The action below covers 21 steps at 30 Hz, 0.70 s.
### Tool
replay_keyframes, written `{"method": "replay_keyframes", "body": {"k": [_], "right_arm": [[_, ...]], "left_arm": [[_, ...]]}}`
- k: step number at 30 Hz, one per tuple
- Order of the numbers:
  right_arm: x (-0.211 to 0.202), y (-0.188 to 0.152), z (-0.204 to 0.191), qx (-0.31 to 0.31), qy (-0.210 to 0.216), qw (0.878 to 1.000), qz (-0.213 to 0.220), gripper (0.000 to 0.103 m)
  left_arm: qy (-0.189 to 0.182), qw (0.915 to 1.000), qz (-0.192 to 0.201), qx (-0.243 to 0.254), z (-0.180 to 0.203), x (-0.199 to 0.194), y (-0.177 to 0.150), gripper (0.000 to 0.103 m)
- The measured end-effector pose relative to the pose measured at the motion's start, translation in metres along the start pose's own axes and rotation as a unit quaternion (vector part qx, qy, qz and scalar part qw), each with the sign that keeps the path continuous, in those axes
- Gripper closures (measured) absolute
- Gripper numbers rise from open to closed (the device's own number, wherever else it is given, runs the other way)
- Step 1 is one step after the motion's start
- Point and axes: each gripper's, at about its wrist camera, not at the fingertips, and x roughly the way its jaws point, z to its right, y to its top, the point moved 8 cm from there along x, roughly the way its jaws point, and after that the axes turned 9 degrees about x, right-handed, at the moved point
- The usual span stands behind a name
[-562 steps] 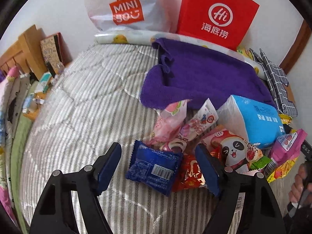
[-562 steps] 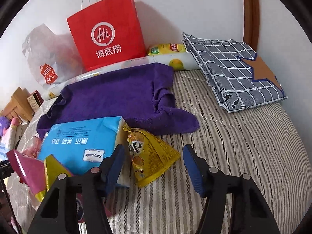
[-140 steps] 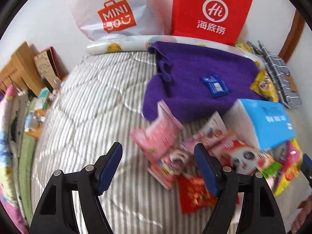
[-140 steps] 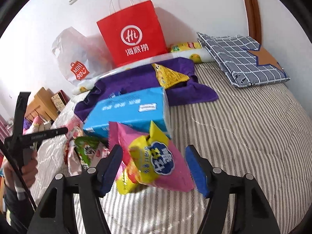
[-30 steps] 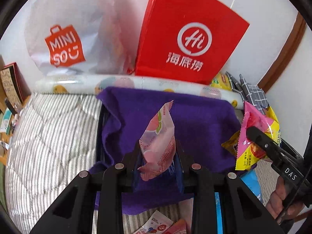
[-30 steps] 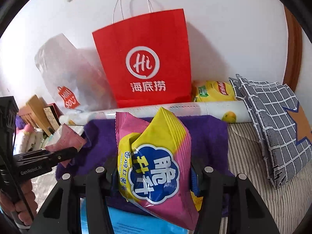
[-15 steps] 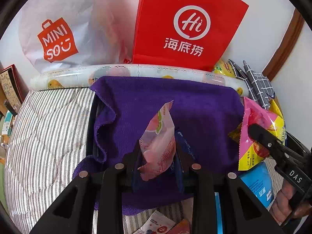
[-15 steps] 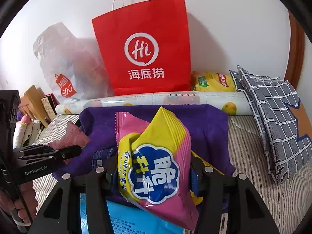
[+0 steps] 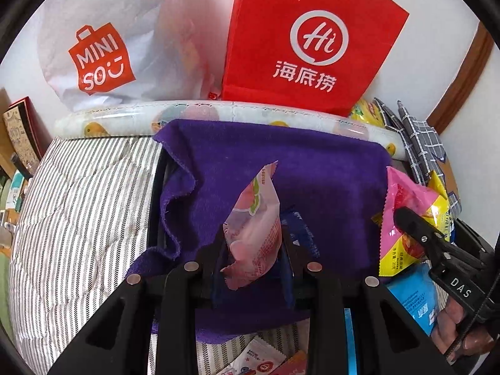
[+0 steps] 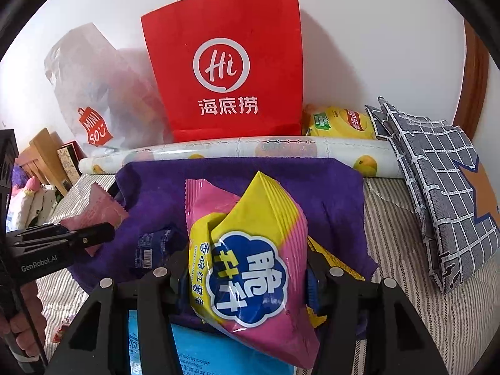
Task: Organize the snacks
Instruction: 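Lower both snacks onto the purple towel and open both tools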
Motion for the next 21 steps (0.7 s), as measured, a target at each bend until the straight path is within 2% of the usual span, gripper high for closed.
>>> {"method": "replay_keyframes", "body": {"k": [12, 21], "right_arm": [[-0.001, 0.000, -0.002, -0.004, -0.008, 1.000, -0.001, 0.049], [-0.001, 0.001, 0.001, 0.008, -0.011, 1.000, -0.001, 0.040]], "left_arm": [[0.008, 0.9997, -0.021, -0.003, -0.006, 0.010, -0.006, 0.074], [0.008, 0.9994, -0.033, 0.003, -0.004, 0.017, -0.010, 0.074]]}}
